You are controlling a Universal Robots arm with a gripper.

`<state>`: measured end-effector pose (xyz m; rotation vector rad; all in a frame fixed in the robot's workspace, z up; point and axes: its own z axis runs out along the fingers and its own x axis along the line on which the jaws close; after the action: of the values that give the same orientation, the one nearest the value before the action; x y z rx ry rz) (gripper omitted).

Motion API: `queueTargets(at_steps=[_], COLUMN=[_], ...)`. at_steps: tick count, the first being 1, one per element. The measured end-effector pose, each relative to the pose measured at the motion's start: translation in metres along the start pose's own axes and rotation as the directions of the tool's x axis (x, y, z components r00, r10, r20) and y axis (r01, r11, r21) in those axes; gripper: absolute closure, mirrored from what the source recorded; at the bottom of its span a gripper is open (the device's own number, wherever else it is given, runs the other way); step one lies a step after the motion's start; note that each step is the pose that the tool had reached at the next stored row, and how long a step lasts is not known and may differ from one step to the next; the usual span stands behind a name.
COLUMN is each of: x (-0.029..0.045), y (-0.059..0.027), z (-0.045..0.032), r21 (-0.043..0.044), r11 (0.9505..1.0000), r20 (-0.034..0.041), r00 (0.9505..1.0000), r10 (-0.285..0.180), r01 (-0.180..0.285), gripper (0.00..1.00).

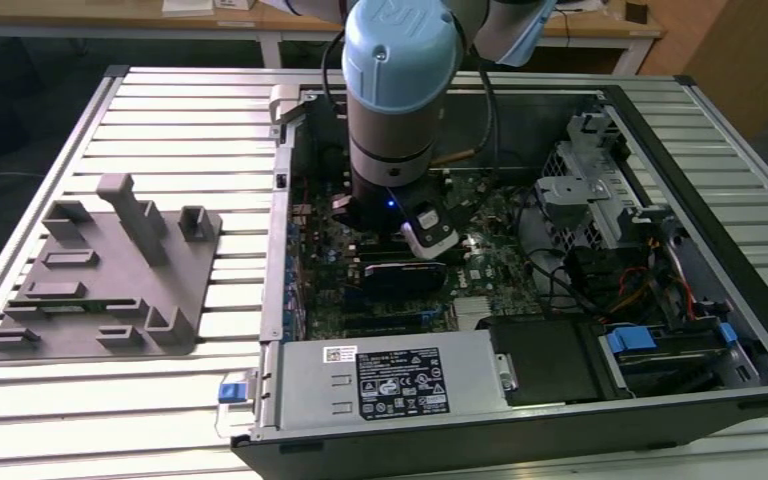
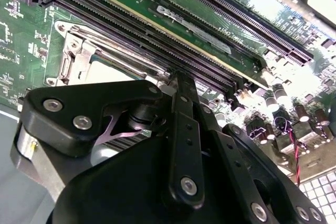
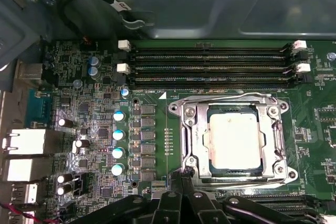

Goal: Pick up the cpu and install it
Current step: 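Install the second cpu locking lever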

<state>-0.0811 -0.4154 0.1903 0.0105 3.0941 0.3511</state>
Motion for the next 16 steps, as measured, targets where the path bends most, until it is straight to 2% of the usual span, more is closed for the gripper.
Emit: queueTargets(at_steps=[8, 16], x=[0.0005, 0.0000], y=[0.0003, 0.0048], z=[-0.0017, -0.0187], r21=[0.0017, 0.0031], r11=[1.0000, 1.0000], r20=[0.0000, 0.0000], r00=[1.0000, 1.0000], r10=[0.000, 0.000], r01=[0.000, 0.000], gripper=[0.89, 0.89])
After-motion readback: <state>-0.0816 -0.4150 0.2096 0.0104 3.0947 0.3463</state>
